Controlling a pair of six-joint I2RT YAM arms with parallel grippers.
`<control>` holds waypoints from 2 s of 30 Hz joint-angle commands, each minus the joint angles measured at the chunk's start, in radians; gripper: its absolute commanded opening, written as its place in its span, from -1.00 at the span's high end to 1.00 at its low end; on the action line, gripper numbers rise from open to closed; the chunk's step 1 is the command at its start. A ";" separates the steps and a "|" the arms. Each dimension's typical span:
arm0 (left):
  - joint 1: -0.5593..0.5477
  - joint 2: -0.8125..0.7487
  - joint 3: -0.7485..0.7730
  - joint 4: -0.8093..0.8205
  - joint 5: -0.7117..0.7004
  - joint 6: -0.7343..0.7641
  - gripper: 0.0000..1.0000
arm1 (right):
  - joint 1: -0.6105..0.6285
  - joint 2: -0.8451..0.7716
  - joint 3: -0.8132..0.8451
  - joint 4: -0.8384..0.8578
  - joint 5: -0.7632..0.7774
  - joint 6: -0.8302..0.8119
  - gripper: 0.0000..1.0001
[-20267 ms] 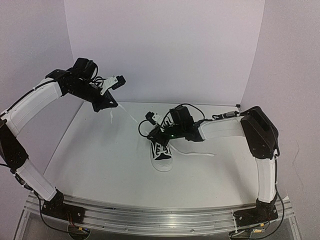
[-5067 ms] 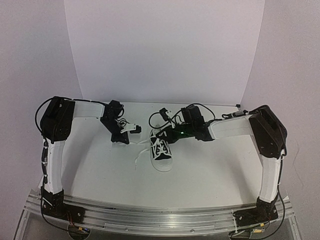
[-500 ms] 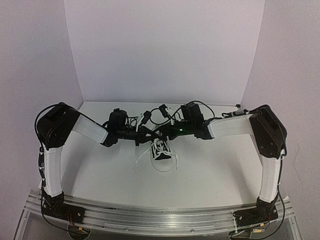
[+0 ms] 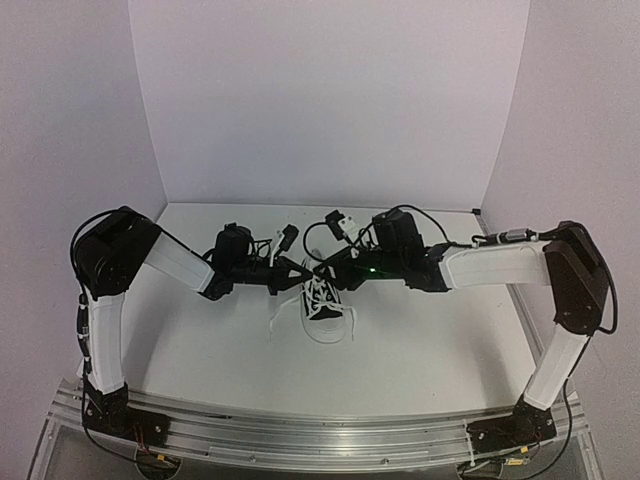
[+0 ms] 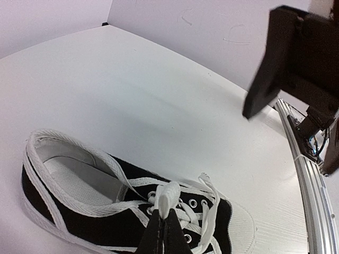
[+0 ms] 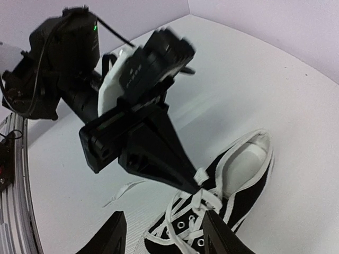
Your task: Tie the shoes
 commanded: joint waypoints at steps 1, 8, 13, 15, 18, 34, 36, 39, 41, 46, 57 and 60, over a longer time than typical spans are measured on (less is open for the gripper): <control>-0.003 -0.023 0.010 0.069 -0.018 -0.027 1.00 | 0.063 0.055 -0.019 -0.043 0.119 -0.062 0.01; -0.003 -0.028 0.007 0.068 -0.016 -0.030 1.00 | 0.074 0.157 0.053 -0.041 0.199 -0.010 -0.02; -0.002 -0.028 0.008 0.067 -0.015 -0.025 1.00 | 0.074 0.189 0.081 -0.036 0.203 -0.002 0.08; -0.003 -0.028 0.008 0.067 -0.016 -0.024 1.00 | 0.074 0.198 0.084 -0.029 0.203 0.003 0.13; -0.002 -0.026 0.008 0.066 -0.016 -0.024 1.00 | 0.075 0.213 0.099 -0.026 0.182 0.005 0.21; 0.007 -0.040 -0.006 0.094 -0.022 -0.010 1.00 | 0.050 0.179 0.058 -0.010 0.165 0.121 1.00; 0.008 -0.049 -0.020 0.106 -0.008 0.020 1.00 | 0.036 0.156 0.031 0.006 0.164 0.166 1.00; 0.008 -0.054 -0.050 0.133 0.034 0.073 1.00 | 0.029 0.131 0.007 0.033 0.159 0.204 1.00; 0.008 -0.053 -0.067 0.132 0.057 0.143 1.00 | 0.017 0.122 -0.008 0.042 0.156 0.241 1.00; 0.006 -0.052 -0.084 0.123 0.098 0.308 1.00 | 0.004 0.113 -0.033 0.079 0.138 0.281 1.00; -0.011 -0.039 -0.128 0.041 0.183 0.901 1.00 | 0.004 0.139 -0.020 0.106 0.081 0.304 1.00; -0.010 -0.037 -0.139 -0.060 0.187 1.152 0.99 | 0.004 0.138 -0.021 0.106 0.082 0.303 1.00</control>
